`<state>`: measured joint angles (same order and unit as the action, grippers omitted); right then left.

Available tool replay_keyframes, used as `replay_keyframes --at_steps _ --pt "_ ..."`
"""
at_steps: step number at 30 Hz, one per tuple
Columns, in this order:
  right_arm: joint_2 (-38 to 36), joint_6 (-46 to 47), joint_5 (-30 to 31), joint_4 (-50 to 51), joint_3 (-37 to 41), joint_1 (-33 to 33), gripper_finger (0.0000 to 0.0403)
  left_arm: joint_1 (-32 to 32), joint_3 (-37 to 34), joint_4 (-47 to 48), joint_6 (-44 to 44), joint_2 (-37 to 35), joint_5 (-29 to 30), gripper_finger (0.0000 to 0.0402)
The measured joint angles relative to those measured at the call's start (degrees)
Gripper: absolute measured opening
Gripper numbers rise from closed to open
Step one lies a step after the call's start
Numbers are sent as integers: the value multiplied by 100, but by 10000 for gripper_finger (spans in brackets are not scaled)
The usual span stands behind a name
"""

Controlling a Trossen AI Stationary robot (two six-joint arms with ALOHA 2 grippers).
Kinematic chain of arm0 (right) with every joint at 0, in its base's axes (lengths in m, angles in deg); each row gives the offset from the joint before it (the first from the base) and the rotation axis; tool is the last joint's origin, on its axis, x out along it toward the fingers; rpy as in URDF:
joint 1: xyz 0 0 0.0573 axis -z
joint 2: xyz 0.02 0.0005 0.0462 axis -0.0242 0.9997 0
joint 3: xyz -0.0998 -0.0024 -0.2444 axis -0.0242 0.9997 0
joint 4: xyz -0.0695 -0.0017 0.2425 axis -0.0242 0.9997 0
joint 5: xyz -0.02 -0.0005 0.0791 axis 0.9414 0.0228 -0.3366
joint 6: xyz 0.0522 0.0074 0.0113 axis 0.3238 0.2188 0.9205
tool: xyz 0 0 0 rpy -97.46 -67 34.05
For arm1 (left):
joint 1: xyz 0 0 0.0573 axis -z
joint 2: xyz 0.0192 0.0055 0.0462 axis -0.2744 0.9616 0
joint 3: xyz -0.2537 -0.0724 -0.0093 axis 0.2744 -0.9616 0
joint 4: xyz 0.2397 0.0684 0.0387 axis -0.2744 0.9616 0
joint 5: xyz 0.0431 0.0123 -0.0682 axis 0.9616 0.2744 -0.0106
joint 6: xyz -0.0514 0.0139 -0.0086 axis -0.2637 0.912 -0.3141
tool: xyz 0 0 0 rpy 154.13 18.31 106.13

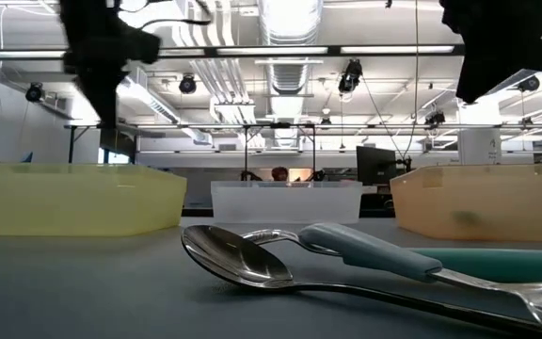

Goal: Sort silverware by color (type)
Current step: Put the blue spoon into the yellow bin

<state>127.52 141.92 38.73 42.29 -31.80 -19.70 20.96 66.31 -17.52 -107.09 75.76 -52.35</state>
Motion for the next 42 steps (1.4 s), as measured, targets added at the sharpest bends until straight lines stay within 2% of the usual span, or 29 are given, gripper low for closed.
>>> replay_keyframes --at_steps 6,11,18,26,34,42 --pt "0 655 -88 -20 0 0 68 0 -1221 -731 -436 -1061 -525 53" --pt "80 1146 -778 -102 -22 -38 68 0 -1653 -1018 -451 -1501 -654 86" --pt "791 1421 -1648 -823 -201 -408 68 0 -1476 -1422 104 -1671 -651 121" --pt "2180 1598 -3084 -897 -710 -1031 68 0 -1031 -1840 1271 -1669 -632 128" --pt "3332 1634 -3638 -963 -1271 -1607 68 0 -944 -1920 1628 -1701 -632 128" --pt "3984 1100 -3848 -872 -1357 -1705 68 0 -944 -2370 1225 -1713 -639 128"
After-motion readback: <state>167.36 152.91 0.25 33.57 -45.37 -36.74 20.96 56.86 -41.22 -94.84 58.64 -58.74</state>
